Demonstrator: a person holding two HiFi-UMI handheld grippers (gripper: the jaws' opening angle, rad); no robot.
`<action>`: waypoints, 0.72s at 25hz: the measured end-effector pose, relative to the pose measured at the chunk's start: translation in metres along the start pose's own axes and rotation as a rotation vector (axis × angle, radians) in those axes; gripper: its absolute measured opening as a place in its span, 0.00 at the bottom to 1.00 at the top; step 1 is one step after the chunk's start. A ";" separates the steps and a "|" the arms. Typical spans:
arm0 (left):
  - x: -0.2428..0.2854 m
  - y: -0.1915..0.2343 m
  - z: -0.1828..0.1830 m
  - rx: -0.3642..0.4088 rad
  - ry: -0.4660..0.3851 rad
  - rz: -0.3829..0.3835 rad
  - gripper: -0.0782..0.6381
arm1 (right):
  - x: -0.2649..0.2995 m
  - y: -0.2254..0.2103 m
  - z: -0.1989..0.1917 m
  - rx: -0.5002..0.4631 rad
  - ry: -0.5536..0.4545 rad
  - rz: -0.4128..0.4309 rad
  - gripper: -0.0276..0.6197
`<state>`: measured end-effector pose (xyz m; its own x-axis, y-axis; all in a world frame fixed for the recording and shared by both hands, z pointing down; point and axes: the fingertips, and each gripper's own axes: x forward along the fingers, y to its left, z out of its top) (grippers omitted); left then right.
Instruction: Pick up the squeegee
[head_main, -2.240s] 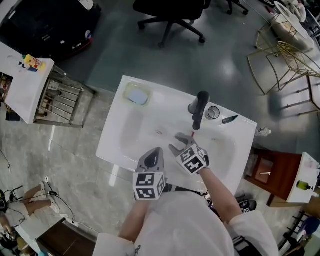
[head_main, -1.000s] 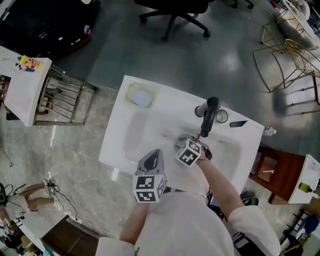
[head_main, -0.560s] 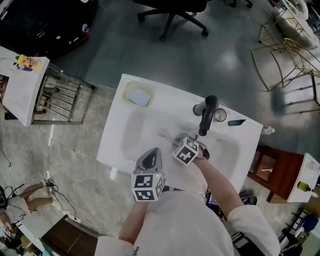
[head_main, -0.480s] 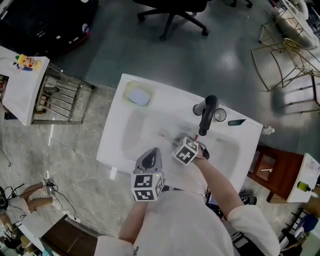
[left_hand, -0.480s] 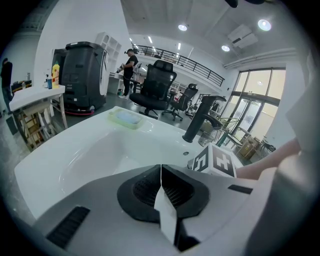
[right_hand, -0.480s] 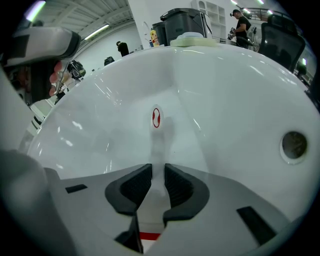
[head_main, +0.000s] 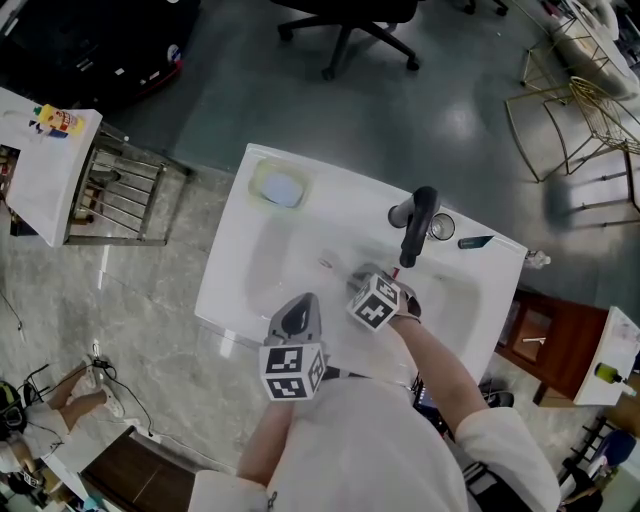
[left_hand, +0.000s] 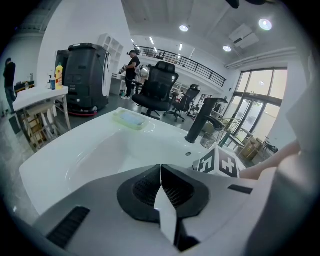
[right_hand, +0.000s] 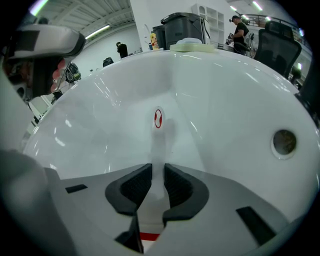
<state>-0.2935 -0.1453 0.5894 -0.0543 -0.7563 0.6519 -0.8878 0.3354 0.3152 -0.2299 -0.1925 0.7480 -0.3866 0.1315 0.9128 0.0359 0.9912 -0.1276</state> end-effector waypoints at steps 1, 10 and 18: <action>0.000 0.000 0.000 0.000 -0.001 0.001 0.15 | -0.001 -0.001 0.000 0.005 -0.006 -0.003 0.19; -0.002 -0.004 0.001 0.004 -0.008 -0.004 0.15 | -0.025 -0.003 0.014 0.025 -0.092 -0.031 0.19; -0.009 -0.012 0.002 0.000 -0.027 0.006 0.15 | -0.065 0.002 0.024 0.046 -0.203 -0.070 0.19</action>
<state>-0.2833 -0.1434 0.5788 -0.0715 -0.7693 0.6348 -0.8873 0.3398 0.3119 -0.2265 -0.1993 0.6793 -0.5645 0.0519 0.8238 -0.0375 0.9954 -0.0884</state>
